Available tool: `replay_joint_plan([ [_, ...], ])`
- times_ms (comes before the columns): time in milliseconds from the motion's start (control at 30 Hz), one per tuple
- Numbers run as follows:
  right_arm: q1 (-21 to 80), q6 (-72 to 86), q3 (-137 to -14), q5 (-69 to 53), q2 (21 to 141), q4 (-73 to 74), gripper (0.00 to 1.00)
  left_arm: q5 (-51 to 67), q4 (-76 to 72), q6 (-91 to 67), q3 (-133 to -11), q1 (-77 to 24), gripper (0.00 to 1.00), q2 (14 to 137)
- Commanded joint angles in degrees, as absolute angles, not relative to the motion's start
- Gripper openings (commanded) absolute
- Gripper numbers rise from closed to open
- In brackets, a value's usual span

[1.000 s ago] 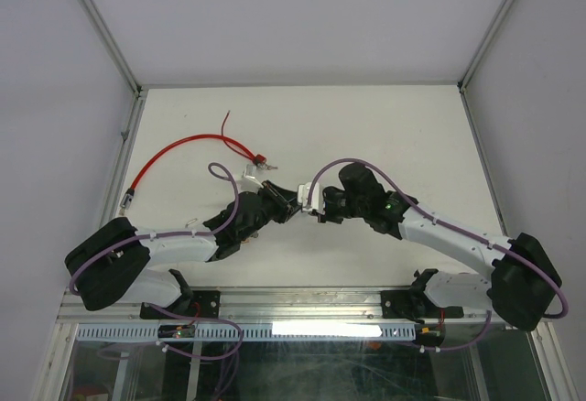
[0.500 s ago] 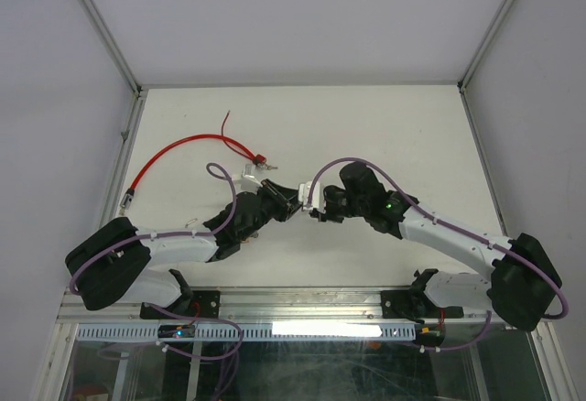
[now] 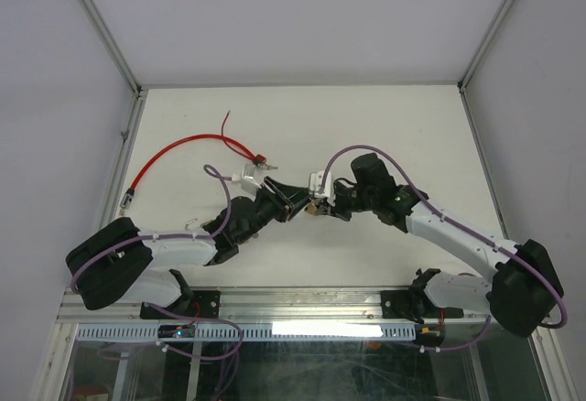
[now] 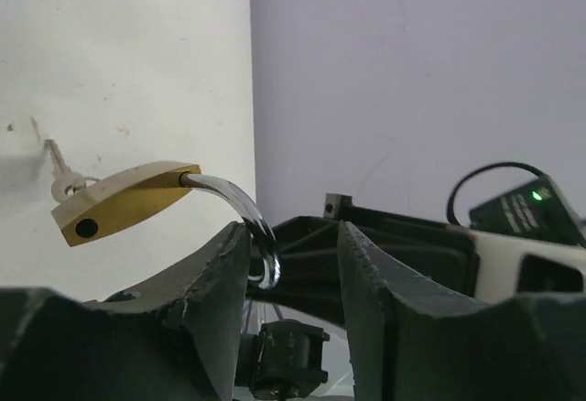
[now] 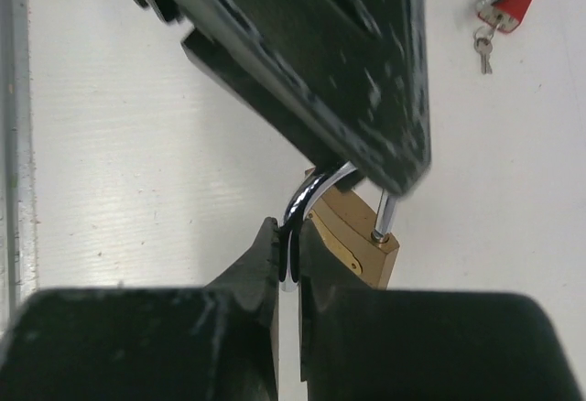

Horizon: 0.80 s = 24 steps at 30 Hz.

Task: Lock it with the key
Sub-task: Lock the lock.

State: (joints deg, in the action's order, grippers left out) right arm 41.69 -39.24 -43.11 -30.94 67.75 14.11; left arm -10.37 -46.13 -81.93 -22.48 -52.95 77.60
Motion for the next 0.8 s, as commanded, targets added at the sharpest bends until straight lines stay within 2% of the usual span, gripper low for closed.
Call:
replay_joint_plan([
  [0, 37.2, -36.6, -46.1, -40.2, 63.1, 15.2, 0.00, -9.9, -59.2, -77.0, -20.2, -53.2, 0.46, 73.5],
  [267, 31.7, -35.9, -48.1, -50.5, 62.4, 19.7, 0.00, -5.1, -59.0, -63.0, -15.9, -53.3, 0.64, 67.4],
  [400, 30.9, -38.7, -49.0, -58.9, 62.6, 23.6, 0.00, -1.9, -63.2, -39.2, -11.8, -53.2, 0.75, 63.1],
  [467, 30.8, -39.9, -49.5, -62.4, 62.8, 25.8, 0.00, 2.4, -67.3, -24.9, -8.4, -53.2, 0.86, 61.6],
  [600, 30.4, -42.2, -50.1, -65.8, 63.1, 28.3, 0.00, 11.9, -70.6, -8.8, -5.7, -53.2, 0.98, 58.4],
  [700, 30.4, -44.2, -50.6, -67.9, 63.1, 30.3, 0.00, 16.9, -65.4, -1.2, -7.6, -53.1, 0.98, 56.8],
  [767, 30.4, -46.0, -51.0, -68.9, 63.2, 32.0, 0.00, 19.2, -61.9, 2.4, -9.5, -53.1, 0.90, 56.8],
])
